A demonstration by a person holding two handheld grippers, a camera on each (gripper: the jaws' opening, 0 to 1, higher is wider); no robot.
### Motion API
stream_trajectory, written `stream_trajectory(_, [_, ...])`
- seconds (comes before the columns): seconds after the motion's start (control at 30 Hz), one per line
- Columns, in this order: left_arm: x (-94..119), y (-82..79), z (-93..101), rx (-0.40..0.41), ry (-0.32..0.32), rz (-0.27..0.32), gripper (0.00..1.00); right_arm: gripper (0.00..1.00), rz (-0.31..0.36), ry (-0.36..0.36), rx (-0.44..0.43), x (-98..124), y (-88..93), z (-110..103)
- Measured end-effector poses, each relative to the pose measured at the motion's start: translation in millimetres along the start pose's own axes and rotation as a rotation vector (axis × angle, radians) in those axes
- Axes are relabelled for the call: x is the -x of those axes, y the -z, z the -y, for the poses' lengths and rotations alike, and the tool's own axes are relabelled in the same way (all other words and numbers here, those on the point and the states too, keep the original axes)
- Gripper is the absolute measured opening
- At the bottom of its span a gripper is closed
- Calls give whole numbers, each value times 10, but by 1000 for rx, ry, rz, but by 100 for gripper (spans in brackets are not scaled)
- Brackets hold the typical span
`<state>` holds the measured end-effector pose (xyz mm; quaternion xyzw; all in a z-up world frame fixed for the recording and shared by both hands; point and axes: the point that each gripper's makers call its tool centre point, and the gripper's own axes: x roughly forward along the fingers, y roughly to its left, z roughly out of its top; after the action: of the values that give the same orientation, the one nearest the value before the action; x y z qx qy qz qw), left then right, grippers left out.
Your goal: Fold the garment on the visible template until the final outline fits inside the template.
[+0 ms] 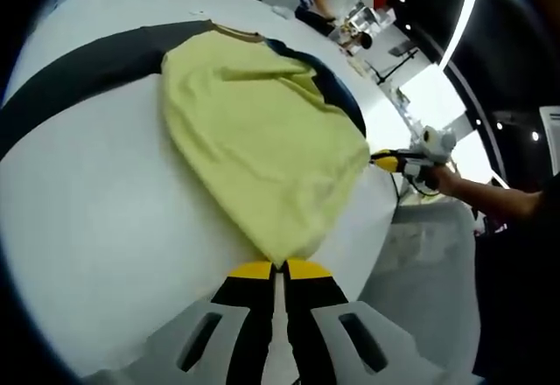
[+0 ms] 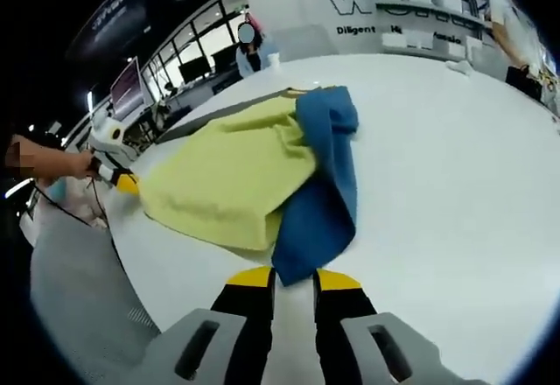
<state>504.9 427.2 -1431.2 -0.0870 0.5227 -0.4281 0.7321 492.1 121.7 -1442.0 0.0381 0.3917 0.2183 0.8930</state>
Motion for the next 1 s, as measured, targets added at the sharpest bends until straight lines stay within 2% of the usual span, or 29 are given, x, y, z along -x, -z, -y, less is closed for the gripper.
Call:
stream_trajectory(0.33, [-6,-3,-1,-4,0,-3,2,11,2,14,-6,-32,-2,6])
stream_trajectory(0.5, [-5,-2,0,-6,-3,-3,2,0,-15,28,44,-62,14,8])
stream_trajectory(0.57, [-6,-3,-2,-5,-2,-2,2,0,-26,38,59,-56,18,24])
stream_trajectory(1.0, [-9,6,-3,-10,-6,-4,2,0,-18,36,13,12,-95,81])
